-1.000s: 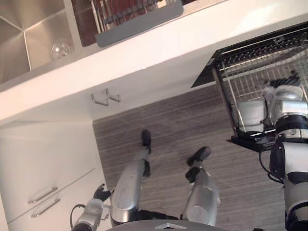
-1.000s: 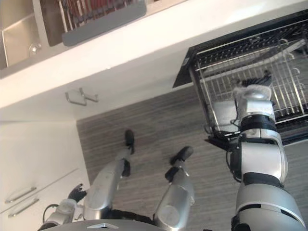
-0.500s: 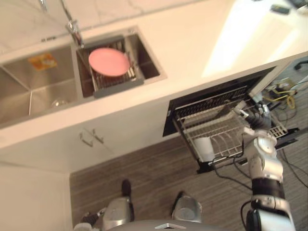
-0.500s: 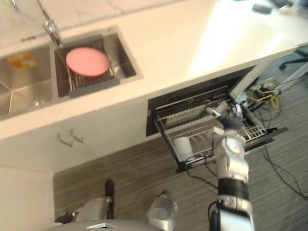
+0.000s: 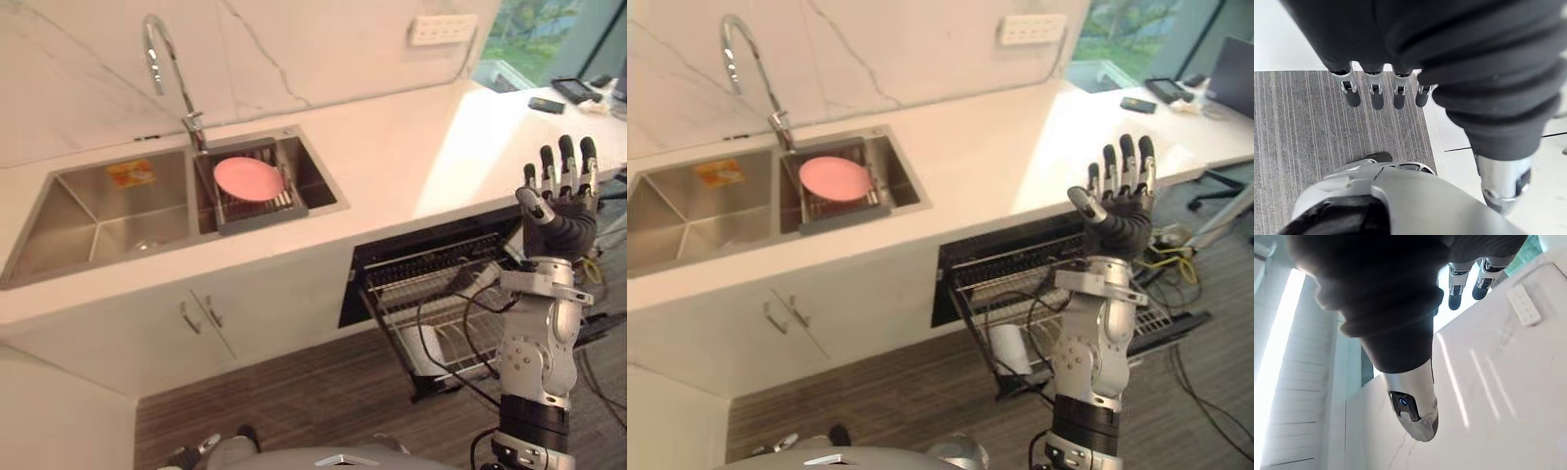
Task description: Walk over to the sink, pick up the cup, carry it to the dishwasher, place the cup inside the dishwasher, then close the dishwasher door
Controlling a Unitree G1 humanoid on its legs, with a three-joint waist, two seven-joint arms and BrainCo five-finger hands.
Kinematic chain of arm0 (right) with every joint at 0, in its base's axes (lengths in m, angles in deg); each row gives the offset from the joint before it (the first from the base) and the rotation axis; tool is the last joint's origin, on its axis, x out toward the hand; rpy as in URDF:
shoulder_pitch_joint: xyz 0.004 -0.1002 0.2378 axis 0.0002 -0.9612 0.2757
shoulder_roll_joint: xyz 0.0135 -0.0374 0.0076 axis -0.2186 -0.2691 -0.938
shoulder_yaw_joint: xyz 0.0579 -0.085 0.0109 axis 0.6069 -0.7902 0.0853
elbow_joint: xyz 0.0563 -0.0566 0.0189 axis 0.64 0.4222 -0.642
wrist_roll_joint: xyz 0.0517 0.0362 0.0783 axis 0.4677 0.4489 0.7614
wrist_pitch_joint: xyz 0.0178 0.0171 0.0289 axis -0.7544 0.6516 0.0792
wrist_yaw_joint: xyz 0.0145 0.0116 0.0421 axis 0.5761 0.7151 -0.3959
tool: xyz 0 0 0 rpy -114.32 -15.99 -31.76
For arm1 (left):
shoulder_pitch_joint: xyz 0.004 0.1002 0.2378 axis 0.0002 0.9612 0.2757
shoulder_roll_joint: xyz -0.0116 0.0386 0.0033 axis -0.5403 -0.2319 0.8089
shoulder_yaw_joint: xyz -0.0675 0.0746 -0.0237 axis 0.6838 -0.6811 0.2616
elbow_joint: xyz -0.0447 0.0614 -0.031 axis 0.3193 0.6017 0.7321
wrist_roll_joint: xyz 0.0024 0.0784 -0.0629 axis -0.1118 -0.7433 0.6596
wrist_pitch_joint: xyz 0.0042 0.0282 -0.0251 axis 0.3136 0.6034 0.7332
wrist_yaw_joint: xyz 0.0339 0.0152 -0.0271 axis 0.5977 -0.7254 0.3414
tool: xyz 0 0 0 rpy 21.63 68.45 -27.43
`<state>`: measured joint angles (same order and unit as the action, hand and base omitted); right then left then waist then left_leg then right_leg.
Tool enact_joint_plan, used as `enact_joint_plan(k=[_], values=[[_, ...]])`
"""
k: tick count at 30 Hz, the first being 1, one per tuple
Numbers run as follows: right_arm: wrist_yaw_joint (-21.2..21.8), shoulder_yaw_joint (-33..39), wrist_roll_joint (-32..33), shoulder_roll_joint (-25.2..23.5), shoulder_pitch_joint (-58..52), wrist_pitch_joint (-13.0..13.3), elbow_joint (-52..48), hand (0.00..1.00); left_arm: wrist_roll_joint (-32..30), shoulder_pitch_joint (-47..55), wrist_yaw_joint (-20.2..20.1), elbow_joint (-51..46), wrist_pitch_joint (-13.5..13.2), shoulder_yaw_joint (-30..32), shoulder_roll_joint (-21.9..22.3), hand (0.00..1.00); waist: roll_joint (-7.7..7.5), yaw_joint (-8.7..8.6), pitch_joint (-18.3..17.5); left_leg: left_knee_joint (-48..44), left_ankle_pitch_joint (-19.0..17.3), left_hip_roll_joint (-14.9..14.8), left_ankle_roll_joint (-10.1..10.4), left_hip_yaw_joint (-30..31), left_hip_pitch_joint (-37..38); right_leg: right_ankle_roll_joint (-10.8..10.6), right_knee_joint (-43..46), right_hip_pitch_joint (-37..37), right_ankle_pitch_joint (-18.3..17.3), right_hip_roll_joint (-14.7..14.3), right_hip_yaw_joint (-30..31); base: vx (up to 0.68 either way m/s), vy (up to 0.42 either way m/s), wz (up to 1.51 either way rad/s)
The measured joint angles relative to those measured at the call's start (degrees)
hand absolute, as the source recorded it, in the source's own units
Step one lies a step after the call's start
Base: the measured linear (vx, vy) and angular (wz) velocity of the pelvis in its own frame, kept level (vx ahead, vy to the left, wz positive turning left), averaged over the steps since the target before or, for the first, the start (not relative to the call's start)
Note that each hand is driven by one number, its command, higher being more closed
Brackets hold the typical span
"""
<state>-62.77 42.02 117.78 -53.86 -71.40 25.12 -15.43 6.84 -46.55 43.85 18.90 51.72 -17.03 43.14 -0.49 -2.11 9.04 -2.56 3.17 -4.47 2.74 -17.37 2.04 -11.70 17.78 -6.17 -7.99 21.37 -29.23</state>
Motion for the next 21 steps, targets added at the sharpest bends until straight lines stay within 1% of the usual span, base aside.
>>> enact_joint_plan(k=[1,2,3,4,5,6,7,8,9,10,11,12,13,14,15,16,17,19,20,21], values=[[0.0,-0.8,0.9,-0.6,-0.7,0.0,0.0,0.0,0.4,-0.3,-1.0,0.6,0.0,-0.7,-0.6,0.0,-0.44,0.03,-0.2,0.0,-0.5,1.3,-0.6,-0.5,-0.1,-0.6,0.1,-0.3,-0.4,1.5,-0.4,0.04,0.11,0.27],[-0.1,-0.9,0.9,-1.0,-1.2,-0.1,0.0,0.0,0.7,-0.5,-1.6,1.0,0.0,-1.2,-1.1,0.0,-0.89,-0.02,-0.3,0.0,-0.8,1.9,-1.0,-1.2,0.1,-1.2,0.0,-0.9,-0.4,2.6,-1.3,0.09,0.151,0.52],[-0.2,-0.8,0.9,-2.3,-2.4,0.0,0.0,0.0,1.7,-0.6,-2.6,1.2,0.1,-1.9,-2.4,0.0,-2.31,-0.19,-0.4,-1.6,-2.3,3.1,-2.4,-3.5,0.8,-2.4,0.0,-2.6,-0.5,4.9,-2.9,0.2,0.169,0.54],[-0.3,-0.7,0.9,-2.5,-3.2,0.0,0.0,0.0,2.7,-0.5,-3.0,1.4,0.0,-2.2,-2.6,0.0,-3.04,-0.17,-0.5,-3.4,-4.0,3.5,-2.4,-4.2,0.8,-2.6,2.4,-3.1,0.2,6.2,-3.0,0.19,0.139,0.59],[-0.3,-0.9,0.9,-2.2,-4.2,-0.2,0.3,0.0,4.3,-1.0,-3.5,2.9,-0.4,-2.3,-2.6,0.0,-3.36,0.19,-0.3,-5.5,-5.5,4.0,-2.6,-3.4,0.1,0.3,9.5,-0.7,1.4,8.5,0.4,0.16,0.186,0.59],[-0.3,-1.4,1.1,-2.2,-5.7,-0.4,0.8,0.0,6.1,-1.3,-4.3,4.2,-1.1,-3.6,-2.8,0.0,-2.6,-0.12,-0.7,-4.7,-5.7,3.7,-2.9,-2.6,0.4,6.7,16.9,4.1,6.9,8.6,5.9,0.1,0.178,0.62],[-0.1,-2.1,1.9,-2.3,-6.2,-0.9,1.0,0.0,7.8,-0.9,-5.4,4.2,-2.2,-4.0,-3.2,0.0,-2.44,-0.21,-0.7,-2.8,-5.4,3.4,-3.3,-1.4,1.9,8.4,22.8,8.5,11.8,8.2,10.6,0.15,0.198,0.48],[0.2,-2.7,2.1,-2.4,-6.3,-1.1,1.0,0.0,8.6,-0.8,-5.6,4.2,-2.5,-4.0,-3.5,0.0,-2.6,-0.11,-0.3,-1.9,-5.3,3.4,-3.5,-1.0,2.6,7.8,25.7,10.3,11.2,7.5,12.7,0.18,0.106,0.27],[1.1,-3.7,2.3,-2.6,-6.4,-1.1,1.2,0.0,9.7,-0.6,-6.2,4.2,-2.4,-3.9,-4.2,0.0,-3.48,0.13,0.4,-0.8,-5.2,3.2,-3.8,0.1,3.6,7.3,29.1,12.7,6.0,4.9,14.8,0.18,0.055,0.29],[2.3,-3.4,2.6,-2.7,-6.4,-1.1,1.2,0.0,10.2,-0.6,-6.7,4.2,-2.4,-3.9,-4.8,0.0,-4.23,0.15,0.6,0.0,-5.3,2.8,-3.9,1.5,4.5,6.9,27.9,13.4,1.1,1.3,15.2,0.17,0.042,0.38],[2.6,-3.2,2.7,-2.6,-6.4,-1.0,1.1,0.0,10.1,-0.5,-7.2,4.3,-2.4,-3.9,-5.0,0.0,-4.45,0.06,0.6,0.2,-5.5,2.6,-3.9,2.1,4.7,6.5,25.9,13.7,-0.5,-0.7,15.3,0.18,0.026,0.57],[2.8,-2.7,3.0,-2.4,-6.5,-0.5,1.1,0.0,9.6,-0.6,-8.5,4.3,-2.4,-3.9,-5.2,0.0,-4.47,-0.33,0.6,0.7,-5.7,2.2,-3.8,3.7,5.1,5.4,19.8,14.3,-2.2,-4.6,16.3,0.17,0.011,0.8],[2.8,-2.4,3.1,-2.4,-7.1,0.0,1.0,0.0,8.6,-0.4,-9.9,4.4,-2.5,-3.9,-5.3,0.0,-4.44,-1.05,0.6,0.9,-5.8,2.2,-3.5,4.8,4.5,4.5,12.4,13.9,-1.8,-7.8,17.4,0.16,0.012,0.88],[2.7,-2.4,3.1,-2.4,-7.6,0.3,1.0,0.0,8.1,-0.5,-10.5,4.5,-2.5,-3.9,-5.5,0.0,-4.63,-1.22,0.5,0.8,-5.5,2.5,-3.2,5.4,4.6,4.9,9.0,13.8,-0.2,-8.5,17.4,0.17,-0.028,0.83],[2.7,-2.4,3.2,-2.4,-8.2,0.4,1.0,0.0,7.4,-0.6,-11.2,4.6,-2.5,-3.9,-5.7,0.0,-5.25,-1.2,0.1,0.9,-5.7,3.5,-3.2,6.5,5.0,5.4,5.2,13.5,3.6,-8.7,16.7,0.23,-0.08,0.63],[2.6,-2.7,3.5,-2.3,-8.7,0.3,1.1,0.0,7.2,-0.4,-11.4,4.5,-2.5,-3.7,-6.1,0.0,-6.36,-1.16,-0.8,0.6,-6.2,5.2,-2.8,7.4,5.5,7.0,0.3,12.5,7.9,-8.7,15.3,0.33,-0.149,0.45],[2.6,-2.9,4.2,-1.9,-8.4,0.2,1.2,0.0,7.2,0.0,-11.3,4.7,-2.4,-3.7,-5.9,0.0,-5.78,-0.49,-1.5,0.0,-7.0,4.9,-2.4,7.5,5.5,6.9,-2.2,10.7,7.0,-9.1,14.9,0.28,-0.122,0.2],[2.4,-3.0,4.7,-1.8,-7.1,0.1,1.2,0.0,6.5,-0.1,-11.3,4.3,-2.7,-3.6,-3.9,0.0,-2.08,0.09,-1.4,-1.0,-8.4,3.0,-1.5,6.9,4.5,7.5,-7.0,9.2,8.7,-11.7,14.7,0.23,-0.057,-0.11],[2.3,-3.0,4.7,-1.8,-7.0,-0.1,1.2,0.0,5.8,0.1,-11.5,4.3,-2.9,-3.3,-3.1,0.0,-1.1,0.06,-1.3,-1.0,-8.7,2.2,-1.1,6.6,4.8,7.8,-8.9,8.1,9.1,-12.7,14.5,0.2,-0.045,-0.12],[2.2,-3.0,4.7,-1.8,-7.0,-0.2,1.3,0.0,5.1,0.3,-11.6,4.4,-3.2,-3.2,-2.8,0.0,-0.81,0.06,-1.3,-1.0,-8.9,1.9,-0.9,6.3,5.2,7.9,-9.4,7.6,9.2,-13.1,14.5,0.16,-0.05,-0.11]])
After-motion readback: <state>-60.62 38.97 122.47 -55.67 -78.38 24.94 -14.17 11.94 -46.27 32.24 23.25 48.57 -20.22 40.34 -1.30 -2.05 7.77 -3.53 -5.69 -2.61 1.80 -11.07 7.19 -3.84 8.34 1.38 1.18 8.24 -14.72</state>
